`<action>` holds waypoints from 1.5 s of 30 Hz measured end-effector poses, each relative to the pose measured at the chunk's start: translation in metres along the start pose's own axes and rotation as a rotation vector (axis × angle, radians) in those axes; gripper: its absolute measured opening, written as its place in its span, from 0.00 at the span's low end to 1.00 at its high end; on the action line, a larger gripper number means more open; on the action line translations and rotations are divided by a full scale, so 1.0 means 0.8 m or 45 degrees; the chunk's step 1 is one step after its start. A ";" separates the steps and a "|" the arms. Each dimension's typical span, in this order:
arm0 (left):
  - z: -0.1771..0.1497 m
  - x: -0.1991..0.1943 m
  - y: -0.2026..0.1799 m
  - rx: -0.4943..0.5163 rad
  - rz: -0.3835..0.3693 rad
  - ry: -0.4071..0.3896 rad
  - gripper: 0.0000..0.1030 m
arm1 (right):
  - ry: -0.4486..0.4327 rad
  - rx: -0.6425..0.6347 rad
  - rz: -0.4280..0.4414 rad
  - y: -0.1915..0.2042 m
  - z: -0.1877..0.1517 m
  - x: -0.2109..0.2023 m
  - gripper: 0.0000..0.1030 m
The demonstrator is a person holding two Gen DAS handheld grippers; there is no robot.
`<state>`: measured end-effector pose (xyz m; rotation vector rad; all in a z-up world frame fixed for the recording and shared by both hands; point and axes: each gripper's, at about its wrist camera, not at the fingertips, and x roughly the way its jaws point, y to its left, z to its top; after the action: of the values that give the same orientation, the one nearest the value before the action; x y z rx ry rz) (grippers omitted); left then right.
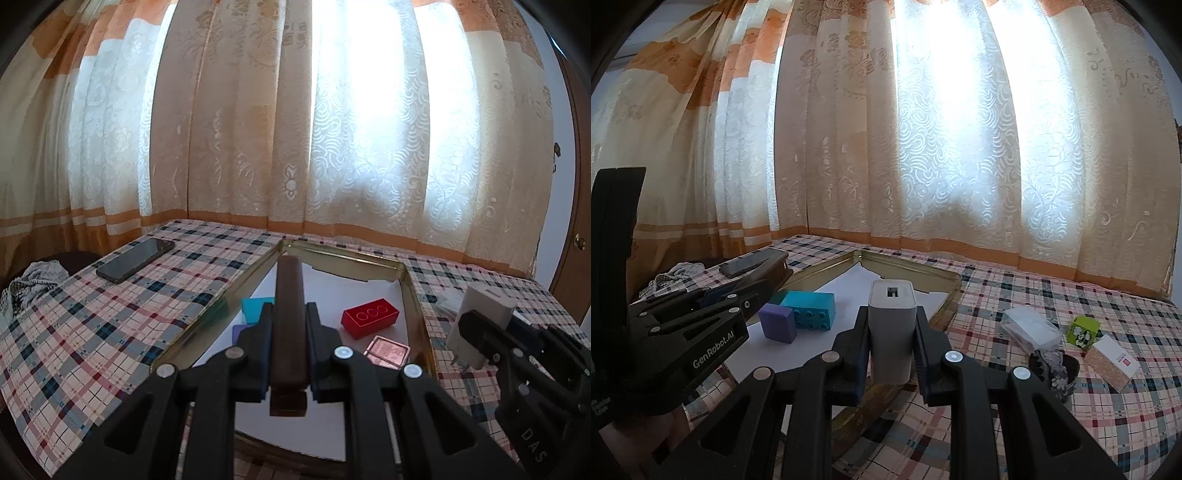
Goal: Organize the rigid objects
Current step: 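Carry the held charger and bar over the tray with both tools, then lower the charger into the tray and open the right tool while the left tool releases the bar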
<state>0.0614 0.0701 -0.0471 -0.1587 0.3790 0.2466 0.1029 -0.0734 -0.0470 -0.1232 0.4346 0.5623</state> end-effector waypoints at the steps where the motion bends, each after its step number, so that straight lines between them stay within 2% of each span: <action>1: 0.000 0.001 0.002 -0.001 -0.003 0.006 0.13 | 0.002 -0.001 0.005 0.001 0.000 0.001 0.23; 4: 0.000 0.003 0.006 0.000 0.001 0.020 0.13 | 0.012 -0.002 0.023 0.005 0.001 0.005 0.23; 10: 0.004 0.022 0.005 0.033 -0.043 0.115 0.13 | 0.053 -0.003 0.061 0.011 0.006 0.024 0.23; 19: 0.022 0.052 0.017 0.066 -0.034 0.200 0.13 | 0.194 0.050 0.167 0.011 0.022 0.075 0.23; 29: 0.025 0.074 0.018 0.085 -0.002 0.252 0.14 | 0.287 0.049 0.214 0.017 0.027 0.118 0.23; 31: 0.025 0.073 0.017 0.095 0.006 0.250 0.17 | 0.286 0.057 0.237 0.016 0.028 0.120 0.28; 32: 0.025 0.072 0.016 0.103 0.020 0.245 0.22 | 0.268 0.054 0.231 0.015 0.029 0.116 0.39; 33: 0.025 0.070 0.016 0.105 0.032 0.241 0.32 | 0.254 0.054 0.229 0.013 0.031 0.112 0.50; 34: 0.026 0.069 0.016 0.102 0.038 0.237 0.37 | 0.234 0.060 0.228 0.011 0.032 0.107 0.56; 35: 0.027 0.067 0.017 0.093 0.048 0.229 0.48 | 0.213 0.073 0.222 0.007 0.034 0.102 0.60; 36: 0.028 0.063 0.018 0.085 0.053 0.220 0.58 | 0.202 0.090 0.227 0.003 0.035 0.098 0.61; 38: 0.030 0.055 0.014 0.088 0.054 0.197 0.68 | 0.195 0.118 0.237 -0.007 0.037 0.090 0.62; 43: 0.033 0.042 -0.009 0.112 0.036 0.174 0.82 | 0.164 0.130 0.186 -0.034 0.035 0.064 0.62; 45: 0.034 0.037 -0.021 0.116 0.025 0.160 0.92 | 0.151 0.143 0.160 -0.051 0.033 0.051 0.62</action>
<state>0.1021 0.0652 -0.0319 -0.0807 0.5160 0.2390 0.1655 -0.0821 -0.0413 -0.0217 0.5910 0.6551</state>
